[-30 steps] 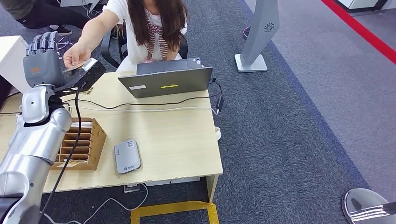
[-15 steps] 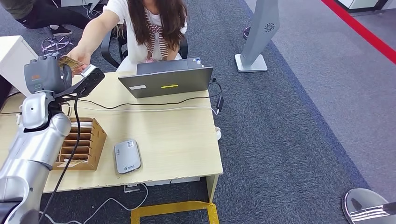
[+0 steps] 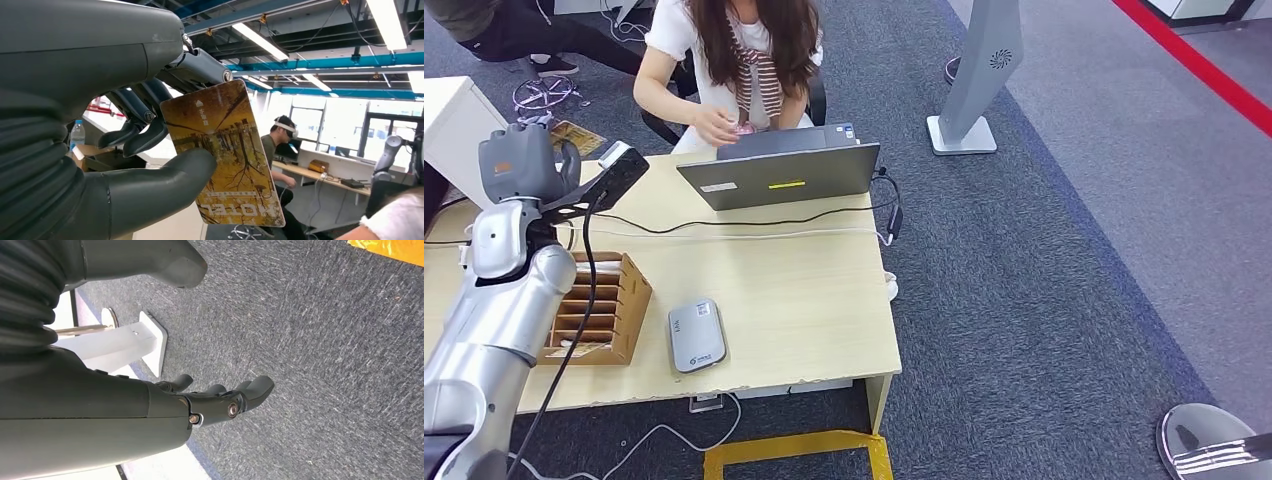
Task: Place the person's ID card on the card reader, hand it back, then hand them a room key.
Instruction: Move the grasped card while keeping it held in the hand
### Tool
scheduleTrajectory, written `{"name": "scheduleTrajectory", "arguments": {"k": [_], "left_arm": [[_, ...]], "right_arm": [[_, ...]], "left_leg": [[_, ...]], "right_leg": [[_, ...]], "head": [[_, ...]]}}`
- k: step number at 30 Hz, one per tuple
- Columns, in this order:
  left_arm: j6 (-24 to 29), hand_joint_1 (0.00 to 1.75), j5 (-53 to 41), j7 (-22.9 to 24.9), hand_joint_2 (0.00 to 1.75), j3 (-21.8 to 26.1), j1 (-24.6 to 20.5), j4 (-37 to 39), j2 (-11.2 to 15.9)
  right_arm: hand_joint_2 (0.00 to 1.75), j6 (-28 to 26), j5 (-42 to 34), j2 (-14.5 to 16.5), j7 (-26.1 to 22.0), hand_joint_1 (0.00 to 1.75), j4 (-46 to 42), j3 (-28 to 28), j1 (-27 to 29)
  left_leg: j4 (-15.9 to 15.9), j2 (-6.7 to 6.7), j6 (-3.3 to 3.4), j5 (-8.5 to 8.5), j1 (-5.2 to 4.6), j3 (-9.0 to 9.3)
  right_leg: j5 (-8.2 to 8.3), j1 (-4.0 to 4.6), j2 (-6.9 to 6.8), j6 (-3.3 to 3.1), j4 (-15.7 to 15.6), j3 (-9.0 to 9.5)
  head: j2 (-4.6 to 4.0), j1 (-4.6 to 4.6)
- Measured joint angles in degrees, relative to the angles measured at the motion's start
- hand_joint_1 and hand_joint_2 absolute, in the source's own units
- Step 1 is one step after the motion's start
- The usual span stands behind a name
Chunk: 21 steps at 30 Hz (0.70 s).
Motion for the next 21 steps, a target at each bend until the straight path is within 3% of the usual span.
{"name": "scheduleTrajectory", "arguments": {"k": [4,8,13,17,21], "left_arm": [[-0.5,1.75,2.9,-4.0,1.75,0.0,4.5,-4.4,-0.4],[-3.8,1.75,5.3,-7.1,1.75,-1.8,14.1,-15.9,-1.1],[-8.8,1.75,6.2,-7.1,1.75,-8.0,25.5,-28.7,-1.2],[-12.8,1.75,6.5,-5.9,1.75,-12.5,30.2,-33.8,-0.7],[-17.8,1.75,7.1,-4.5,1.75,-15.8,31.9,-36.1,0.4]], "right_arm": [[1.75,-0.1,-0.2,0.0,0.0,0.00,0.0,0.0,0.0],[1.75,-0.6,-1.2,0.0,0.2,0.00,0.0,-0.1,0.0],[1.75,-1.3,-2.4,0.0,0.5,0.00,0.0,-0.7,0.1],[1.75,-1.6,-3.0,0.0,0.6,0.00,0.0,-1.2,0.1],[1.75,-1.6,-3.1,0.0,0.7,0.00,0.0,-1.7,0.2]], "left_leg": [[0.0,0.01,0.00,-0.01,-0.01,0.01],[0.0,0.02,0.05,-0.06,-0.03,0.00],[0.0,0.03,0.09,-0.12,-0.03,-0.03],[0.0,0.02,0.10,-0.12,-0.02,-0.03],[0.0,0.02,0.08,-0.10,-0.01,-0.03]], "right_leg": [[-0.01,-0.01,0.02,0.00,0.0,0.00],[-0.03,-0.02,0.02,0.03,0.0,0.00],[-0.08,-0.03,0.02,0.06,-0.1,-0.01],[-0.08,-0.02,0.00,0.06,-0.1,-0.02],[-0.07,0.00,0.00,0.05,-0.1,-0.02]], "head": [[0.00,0.00],[0.00,-0.02],[0.00,0.02],[0.00,0.02],[0.00,0.02]]}}
